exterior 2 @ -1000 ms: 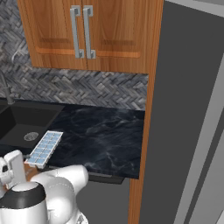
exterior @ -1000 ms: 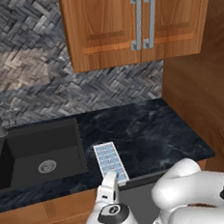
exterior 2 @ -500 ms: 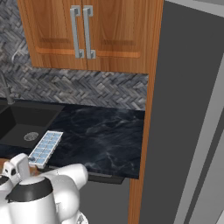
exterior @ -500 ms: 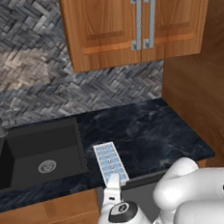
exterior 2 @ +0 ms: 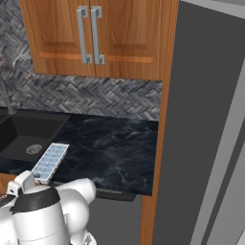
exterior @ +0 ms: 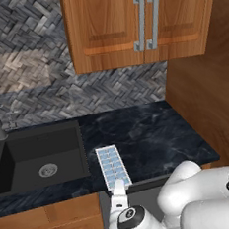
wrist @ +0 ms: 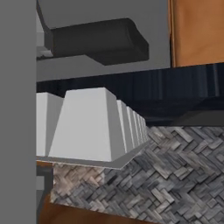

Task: The ice cube tray has been filled with water. Take the tray and place it in the freezer to make ice. Close the freezer door after placing the tray.

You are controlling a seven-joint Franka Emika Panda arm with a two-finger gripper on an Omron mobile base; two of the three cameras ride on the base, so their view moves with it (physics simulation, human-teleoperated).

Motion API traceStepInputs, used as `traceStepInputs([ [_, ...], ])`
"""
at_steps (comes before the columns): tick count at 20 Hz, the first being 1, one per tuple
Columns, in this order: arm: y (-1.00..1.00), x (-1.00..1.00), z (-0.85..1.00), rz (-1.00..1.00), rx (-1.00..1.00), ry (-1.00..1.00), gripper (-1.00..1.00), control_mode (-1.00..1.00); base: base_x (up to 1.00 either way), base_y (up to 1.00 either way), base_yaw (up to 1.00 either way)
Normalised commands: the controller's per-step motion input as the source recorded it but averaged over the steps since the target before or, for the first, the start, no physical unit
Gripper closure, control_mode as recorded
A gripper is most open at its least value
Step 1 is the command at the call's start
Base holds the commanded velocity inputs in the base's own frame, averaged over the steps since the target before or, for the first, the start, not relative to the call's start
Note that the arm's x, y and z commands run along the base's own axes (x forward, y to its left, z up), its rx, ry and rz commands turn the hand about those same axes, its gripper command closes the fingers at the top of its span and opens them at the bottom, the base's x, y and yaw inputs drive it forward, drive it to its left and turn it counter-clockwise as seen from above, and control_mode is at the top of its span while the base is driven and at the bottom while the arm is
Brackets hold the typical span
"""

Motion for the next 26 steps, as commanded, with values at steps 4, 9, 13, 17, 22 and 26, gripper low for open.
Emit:
traceStepInputs([
  [4,0.13,0.02,0.0,0.04,-0.02,-0.03,-1.0,-1.0,0.0,0.0,0.0],
  [9,0.11,0.11,0.0,0.01,0.0,0.0,-1.0,-1.0,0.0,0.0,0.0],
  [13,0.07,0.24,0.0,0.0,0.0,0.0,-1.0,-1.0,0.0,0.0,0.0],
  [17,0.09,0.29,0.0,0.0,0.0,0.0,-1.0,-1.0,0.0,0.0,0.0],
  [22,0.08,0.26,-0.09,0.02,0.0,0.0,-1.0,-1.0,0.0,0.0,0.0],
  [26,0.06,0.22,-0.08,0.03,0.0,0.0,-1.0,-1.0,0.0,0.0,0.0],
])
